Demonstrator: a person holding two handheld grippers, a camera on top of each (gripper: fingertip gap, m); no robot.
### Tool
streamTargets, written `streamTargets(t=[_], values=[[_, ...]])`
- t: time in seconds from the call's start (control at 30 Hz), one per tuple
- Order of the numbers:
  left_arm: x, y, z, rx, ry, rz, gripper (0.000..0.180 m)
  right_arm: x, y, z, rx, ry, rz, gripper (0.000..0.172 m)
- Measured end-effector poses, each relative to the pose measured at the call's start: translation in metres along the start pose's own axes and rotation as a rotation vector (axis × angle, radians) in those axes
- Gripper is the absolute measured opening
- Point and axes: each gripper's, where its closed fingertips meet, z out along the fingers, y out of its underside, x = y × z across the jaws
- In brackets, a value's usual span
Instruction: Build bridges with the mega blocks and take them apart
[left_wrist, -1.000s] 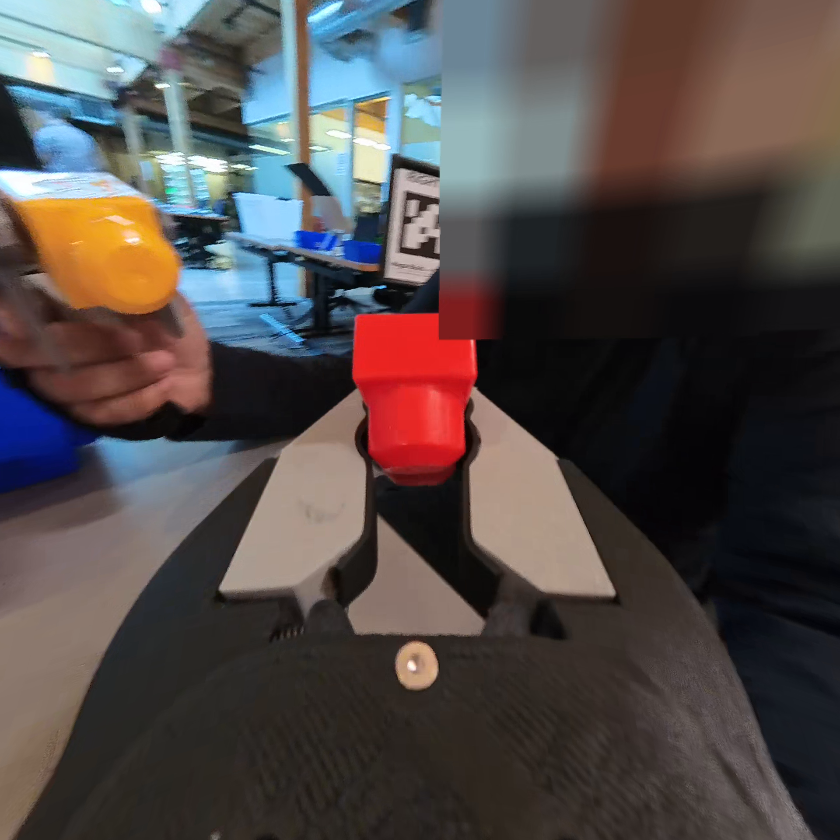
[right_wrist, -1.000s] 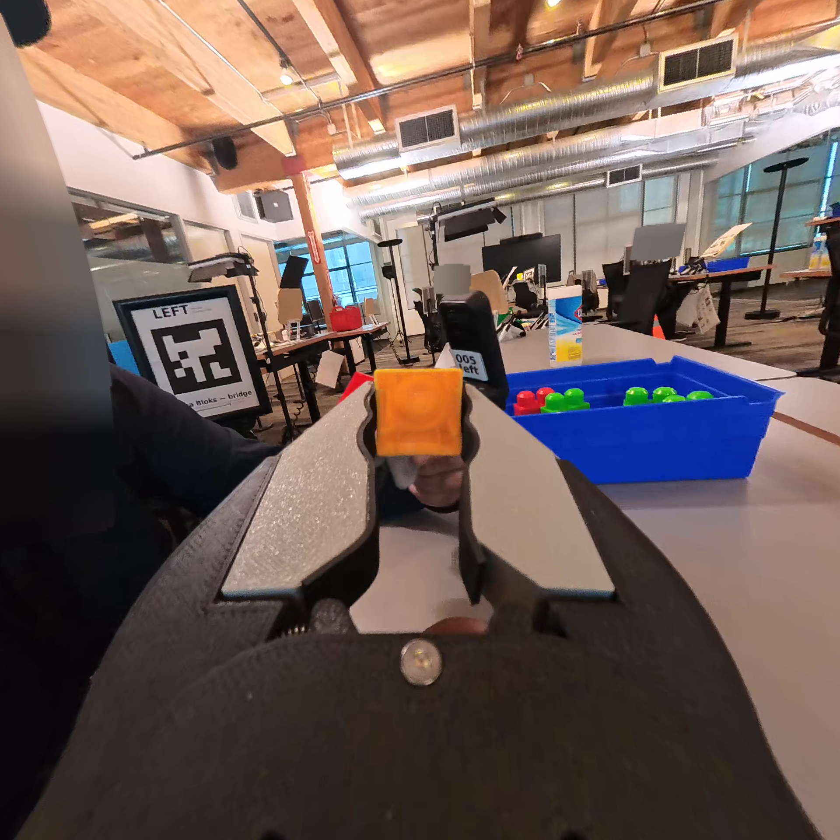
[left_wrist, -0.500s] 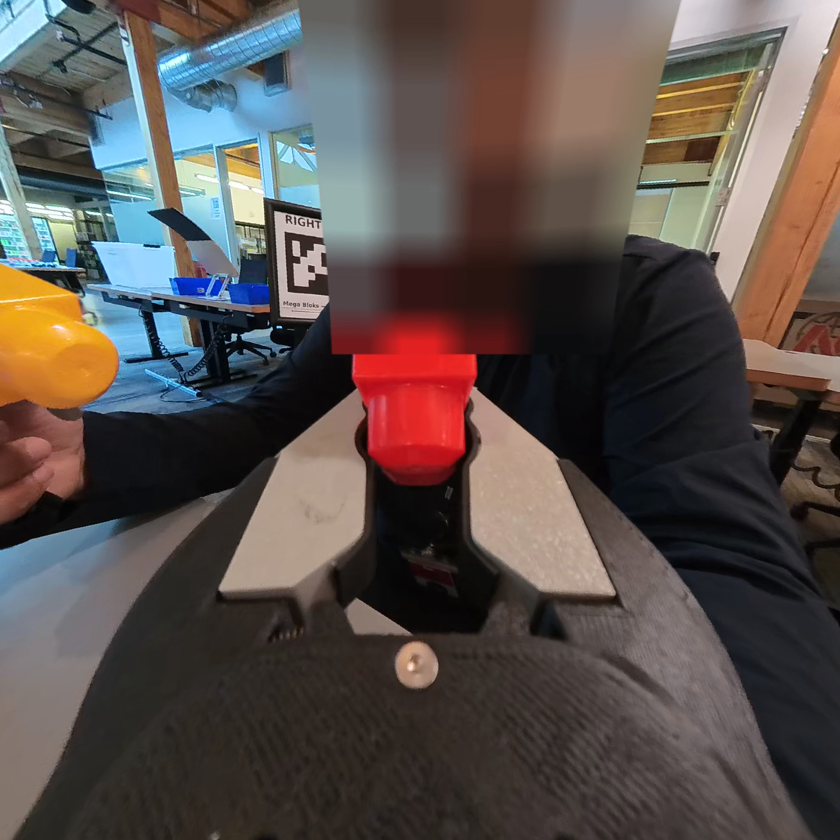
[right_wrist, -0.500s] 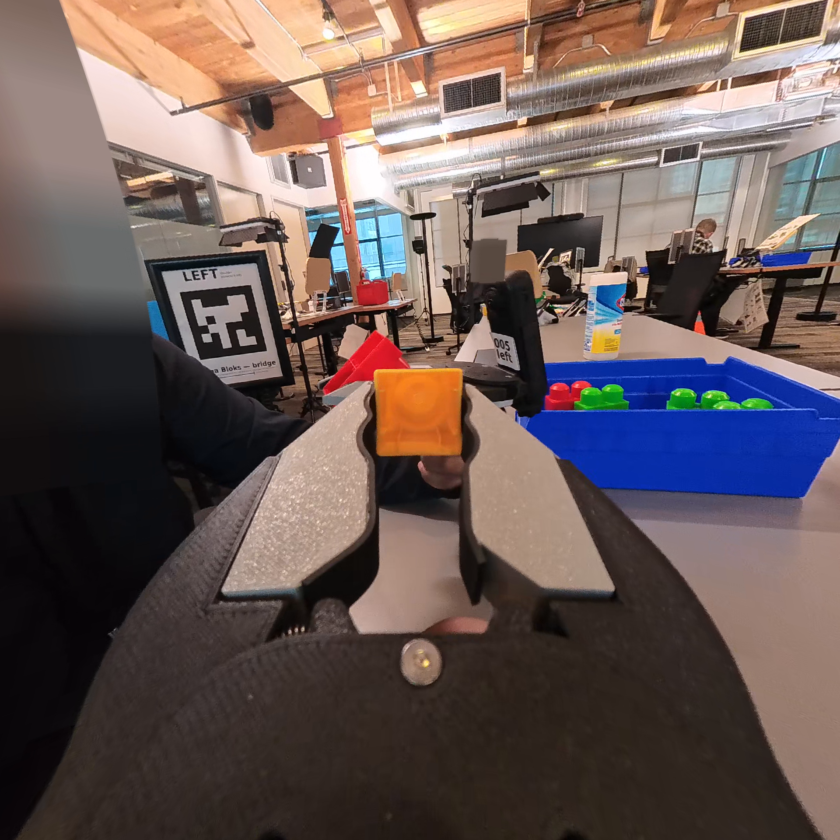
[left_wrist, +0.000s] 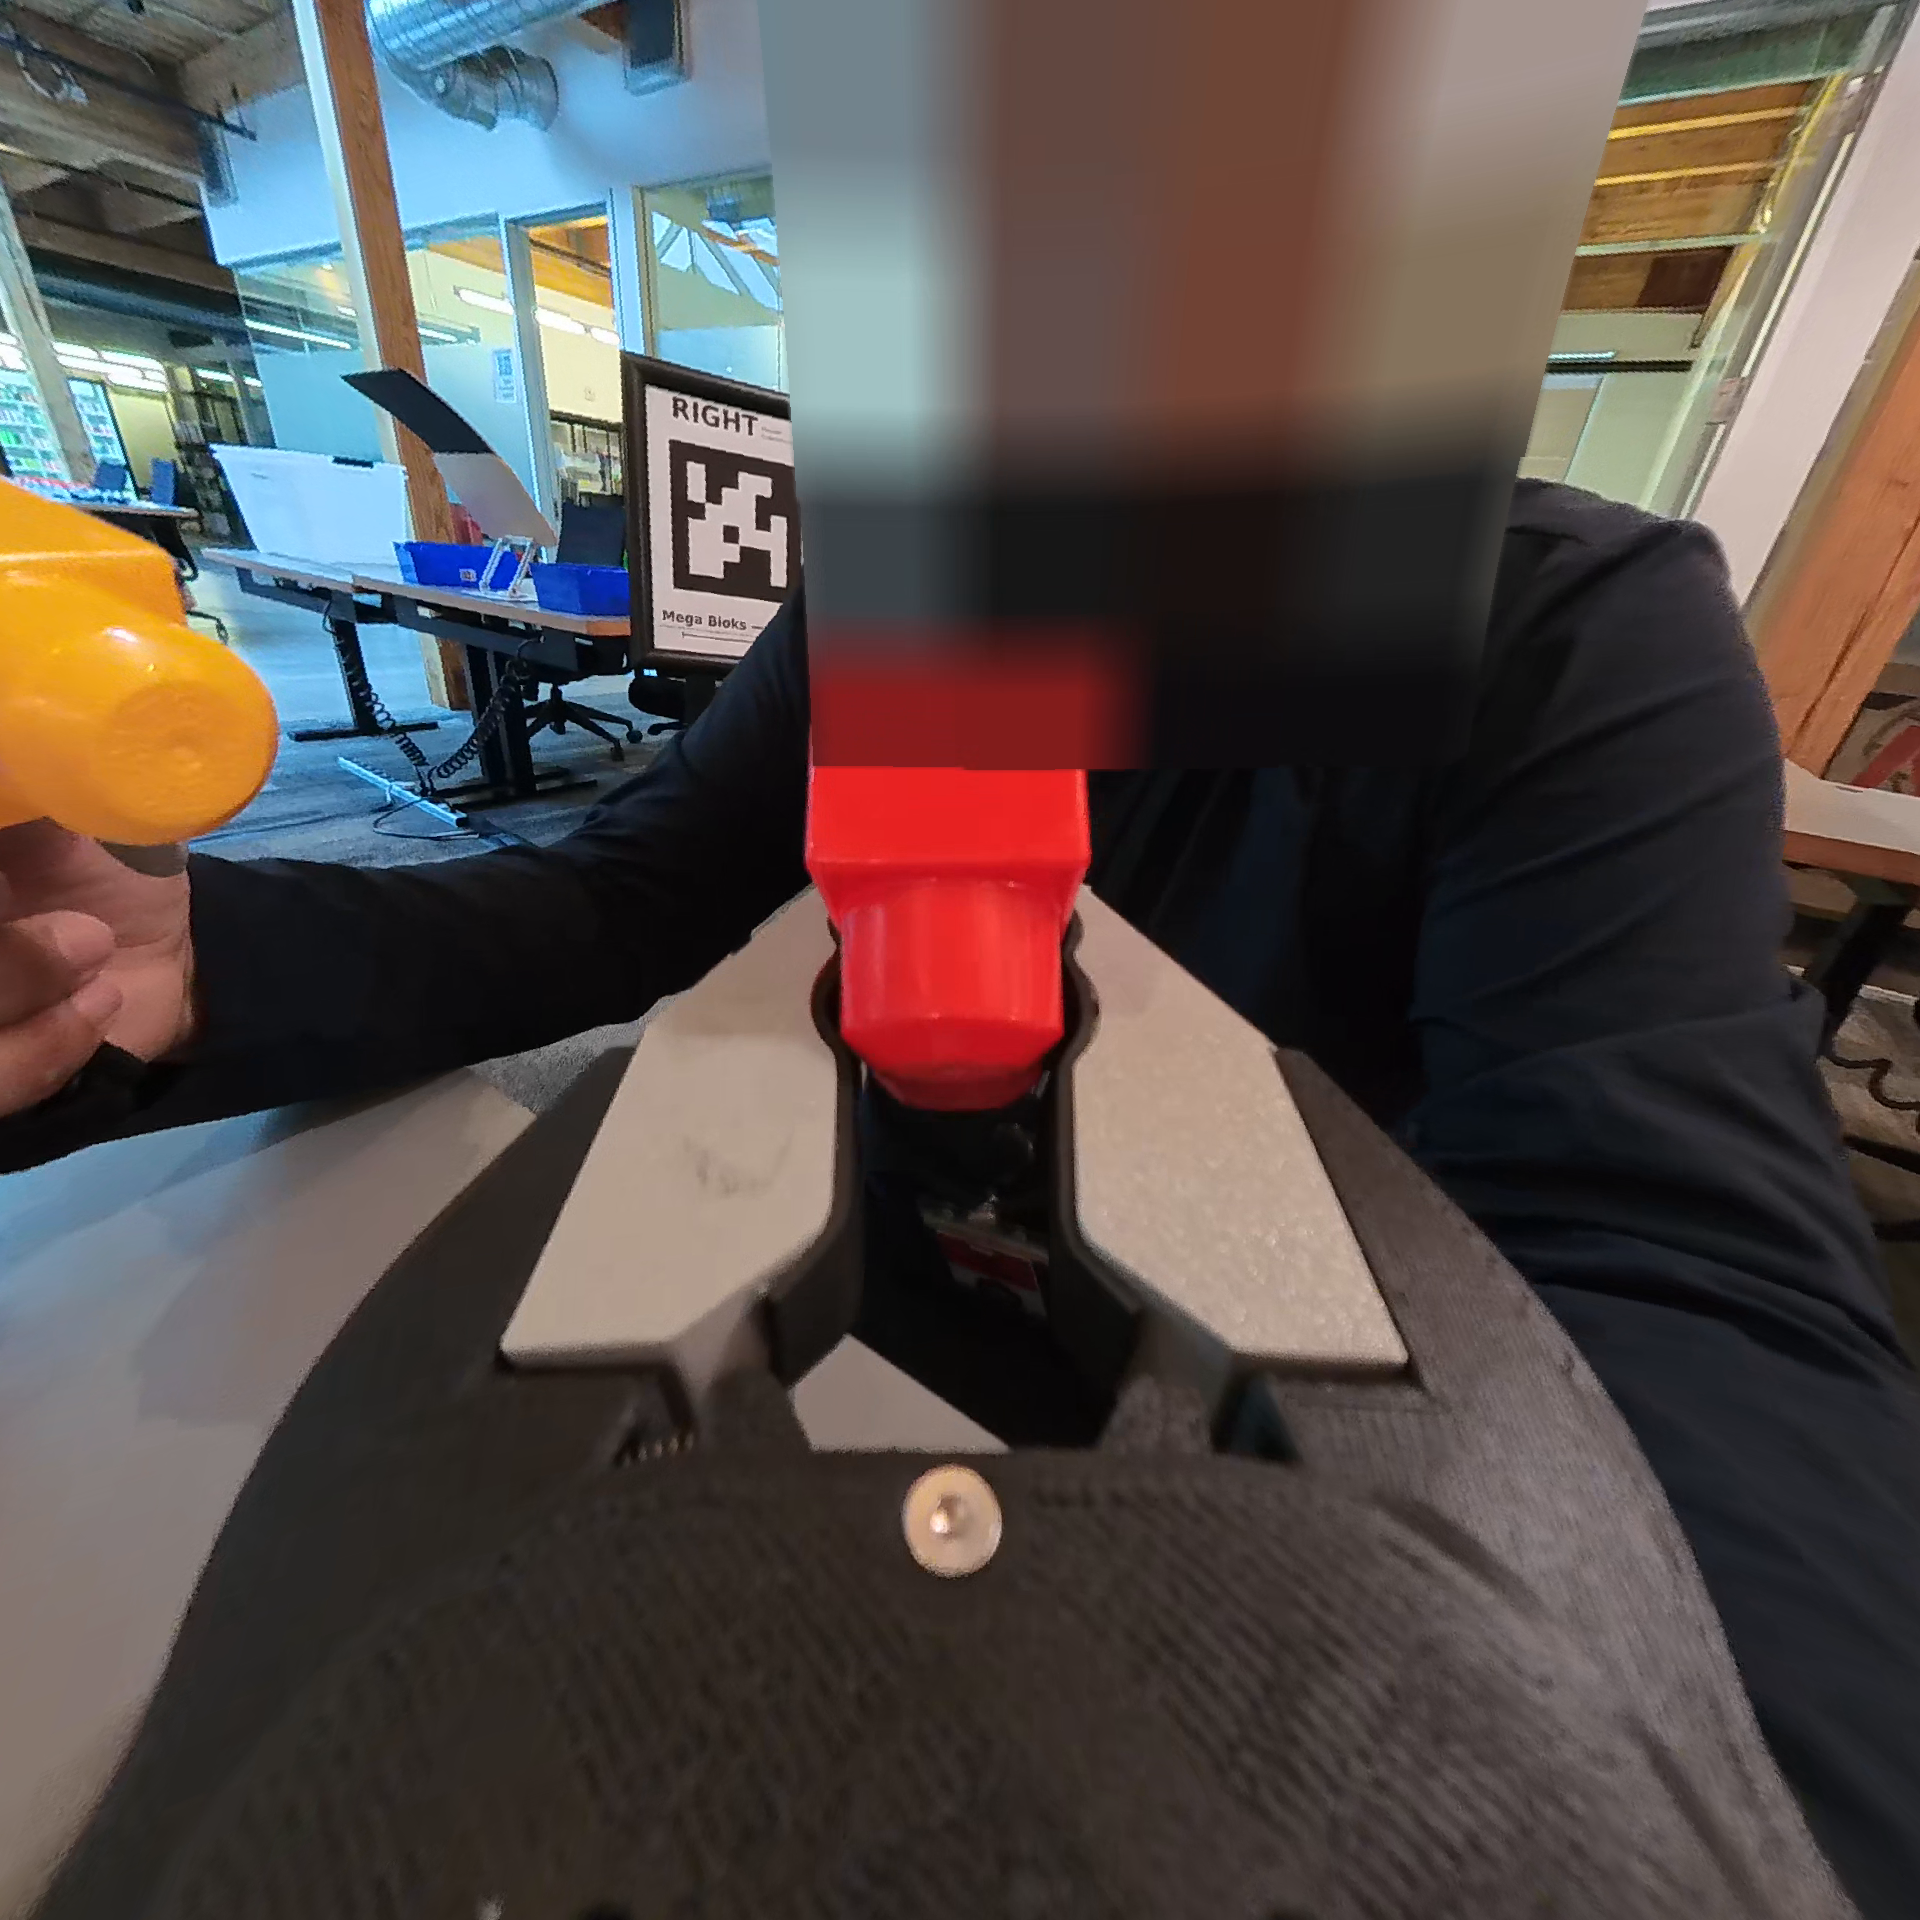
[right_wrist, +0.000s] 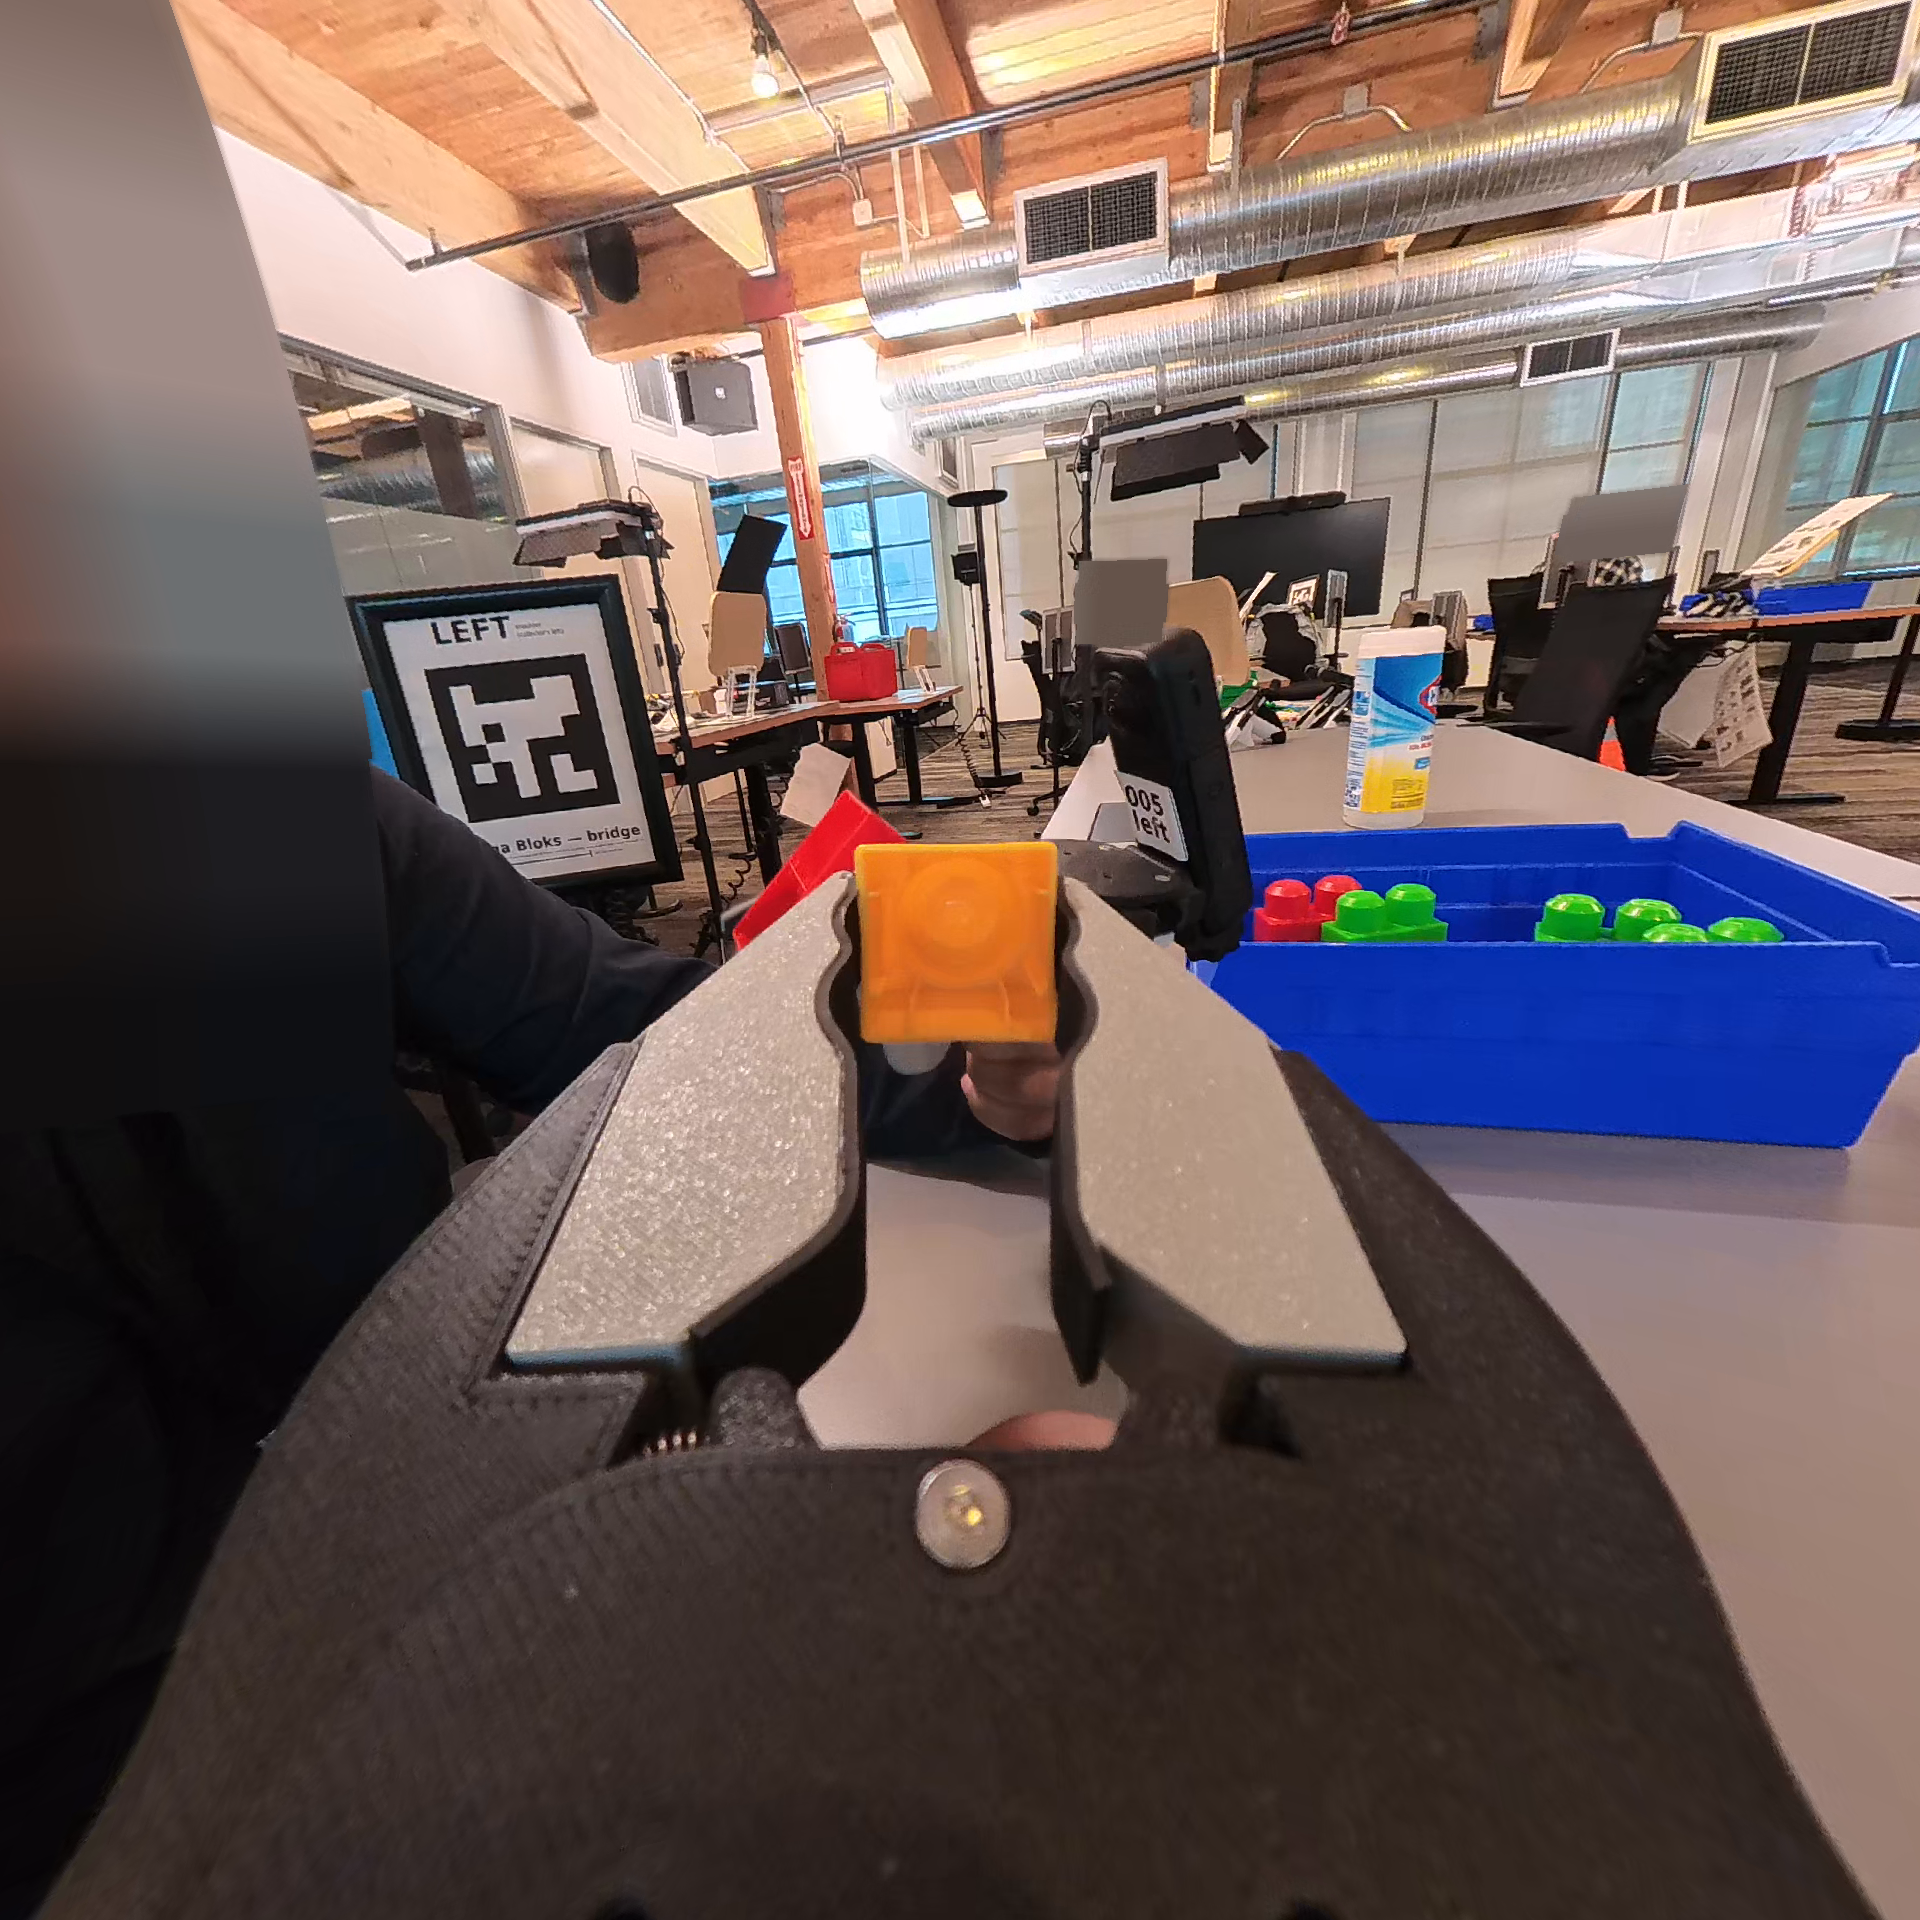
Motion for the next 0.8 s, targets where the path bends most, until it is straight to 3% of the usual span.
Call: streamTargets(t=[0.5, 0.6, 0.8], values=[[-0.029, 0.009, -0.004, -0.031, -0.135, -0.063, 0.035, 0.019, -0.02, -0.016, 0.079, 0.184, -0.133, 0.032], [-0.054, 0.001, -0.02, 0.023, -0.288, -0.065, 0.034, 0.03, -0.04, -0.033, 0.133, 0.426, -0.355, 0.032], [-0.105, -0.01, -0.074, 0.192, -0.615, -0.17, 0.034, 0.039, -0.097, -0.124, 0.119, 1.242, -0.885, 0.032]])
